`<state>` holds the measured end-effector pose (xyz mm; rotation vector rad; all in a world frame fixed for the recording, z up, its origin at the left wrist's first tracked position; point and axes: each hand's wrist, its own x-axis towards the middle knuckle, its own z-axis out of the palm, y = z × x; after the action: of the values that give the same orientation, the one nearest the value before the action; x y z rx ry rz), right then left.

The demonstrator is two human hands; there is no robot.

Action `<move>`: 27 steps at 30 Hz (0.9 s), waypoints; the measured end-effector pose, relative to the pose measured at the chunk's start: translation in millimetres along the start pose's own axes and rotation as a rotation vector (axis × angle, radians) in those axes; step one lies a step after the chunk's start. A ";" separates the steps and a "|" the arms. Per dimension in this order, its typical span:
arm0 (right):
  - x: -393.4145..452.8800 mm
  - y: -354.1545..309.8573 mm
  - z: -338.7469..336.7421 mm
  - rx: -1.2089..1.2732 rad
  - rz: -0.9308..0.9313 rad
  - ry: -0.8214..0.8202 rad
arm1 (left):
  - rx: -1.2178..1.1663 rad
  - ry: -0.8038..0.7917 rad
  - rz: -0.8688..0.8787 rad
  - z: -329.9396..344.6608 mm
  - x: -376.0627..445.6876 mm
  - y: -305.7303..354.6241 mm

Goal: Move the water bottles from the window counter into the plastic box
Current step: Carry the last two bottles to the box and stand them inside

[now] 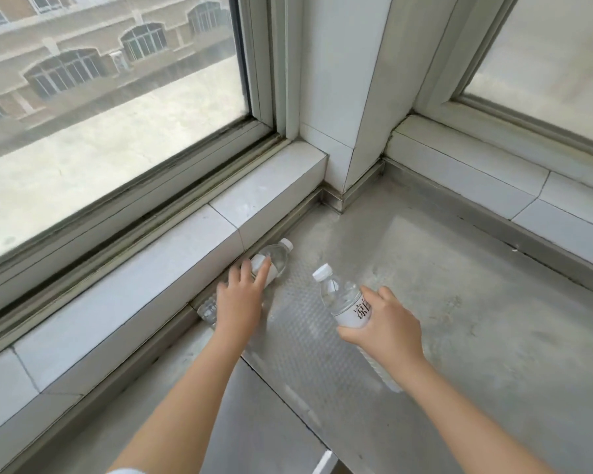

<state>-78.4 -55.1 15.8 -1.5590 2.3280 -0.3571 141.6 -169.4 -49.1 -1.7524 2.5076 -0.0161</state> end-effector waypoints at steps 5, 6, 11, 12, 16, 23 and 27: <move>0.1 -2.5 -0.6 -0.005 0.027 0.003 | -0.022 0.050 0.008 -2.7 2.8 0.7; -0.4 -2.7 -1.0 0.000 0.027 0.009 | -0.039 0.066 0.004 -3.6 2.7 -0.4; -5.2 -4.0 -6.9 0.023 0.016 0.035 | -0.158 0.098 -0.029 -10.0 -6.6 -4.3; -6.8 -4.0 -8.5 0.034 0.013 0.041 | -0.186 0.101 -0.032 -11.2 -12.5 -3.7; -15.2 -3.4 -13.4 0.078 -0.003 0.061 | -0.347 0.092 -0.097 -21.7 -39.5 0.7; -40.6 -1.3 -34.0 0.116 -0.109 0.078 | -0.563 0.446 -0.310 -82.5 -102.9 18.6; -61.1 -5.3 -55.0 0.183 -0.236 0.094 | -0.628 0.628 -0.407 -118.4 -153.3 36.5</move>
<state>-73.7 1.2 75.7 -1.7605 2.1112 -0.6932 151.0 -17.6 76.2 -2.8788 2.6630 0.2626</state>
